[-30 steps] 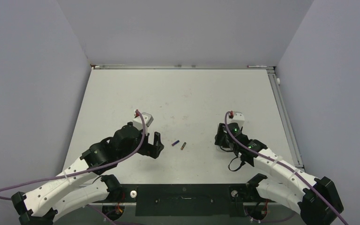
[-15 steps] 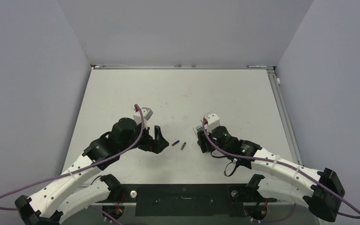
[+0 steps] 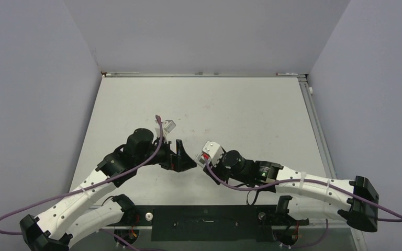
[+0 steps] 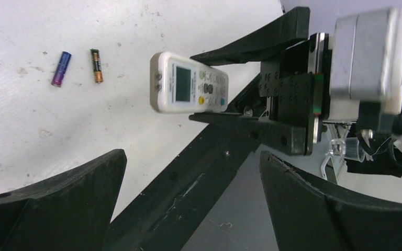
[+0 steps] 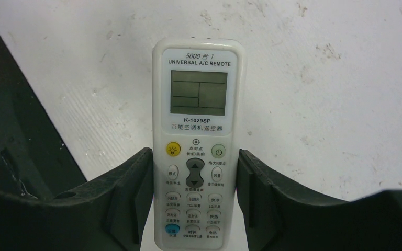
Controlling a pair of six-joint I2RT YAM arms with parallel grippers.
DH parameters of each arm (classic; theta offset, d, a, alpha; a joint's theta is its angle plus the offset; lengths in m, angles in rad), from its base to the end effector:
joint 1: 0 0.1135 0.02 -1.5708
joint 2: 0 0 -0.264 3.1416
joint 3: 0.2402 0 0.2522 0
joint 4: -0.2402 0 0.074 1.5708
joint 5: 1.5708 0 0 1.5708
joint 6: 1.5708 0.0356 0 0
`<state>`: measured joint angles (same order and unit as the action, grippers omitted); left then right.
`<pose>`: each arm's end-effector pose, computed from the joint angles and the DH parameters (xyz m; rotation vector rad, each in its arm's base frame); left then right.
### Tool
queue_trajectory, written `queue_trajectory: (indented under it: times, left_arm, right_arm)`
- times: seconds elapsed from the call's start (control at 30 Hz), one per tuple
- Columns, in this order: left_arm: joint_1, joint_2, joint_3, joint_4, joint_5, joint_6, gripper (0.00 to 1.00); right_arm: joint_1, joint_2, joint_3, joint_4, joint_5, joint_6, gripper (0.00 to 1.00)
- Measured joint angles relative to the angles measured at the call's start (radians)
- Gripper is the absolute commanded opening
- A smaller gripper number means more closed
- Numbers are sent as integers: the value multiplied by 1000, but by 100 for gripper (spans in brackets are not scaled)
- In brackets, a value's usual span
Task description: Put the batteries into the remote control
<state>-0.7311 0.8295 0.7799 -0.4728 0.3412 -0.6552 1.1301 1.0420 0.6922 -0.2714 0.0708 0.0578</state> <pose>0.1280 -0.1308 0.3023 0.3136 2.2709 -1.1450 0.0989 0.2038 0.2501 -1.1154 1.9573 0.5818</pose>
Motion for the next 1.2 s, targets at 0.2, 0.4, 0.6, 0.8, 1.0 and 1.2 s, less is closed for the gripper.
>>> queue_trajectory:
  times: [0.2, 0.4, 0.6, 0.8, 1.0, 1.2]
  left_arm:
    - [0, 0, -23, 17, 66, -41, 91]
    - [0, -12, -69, 19, 106, -71, 89]
    - [1, -42, -103, 39, 140, -107, 85]
    - [1, -60, -148, 86, 189, -156, 75]
    - [2, -77, -182, 142, 241, -207, 69]
    - [7, -86, -238, 214, 292, -270, 56]
  right_arm:
    - [87, 27, 30, 2, -9, -67, 9]
    - [162, 34, 48, 6, -7, -104, 9]
    - [214, 34, 58, 8, 4, -126, 9]
    - [254, 20, 58, 9, 27, -135, 9]
    - [285, -25, 58, 12, 50, -145, 9]
    - [306, -40, 57, 31, 57, -151, 9]
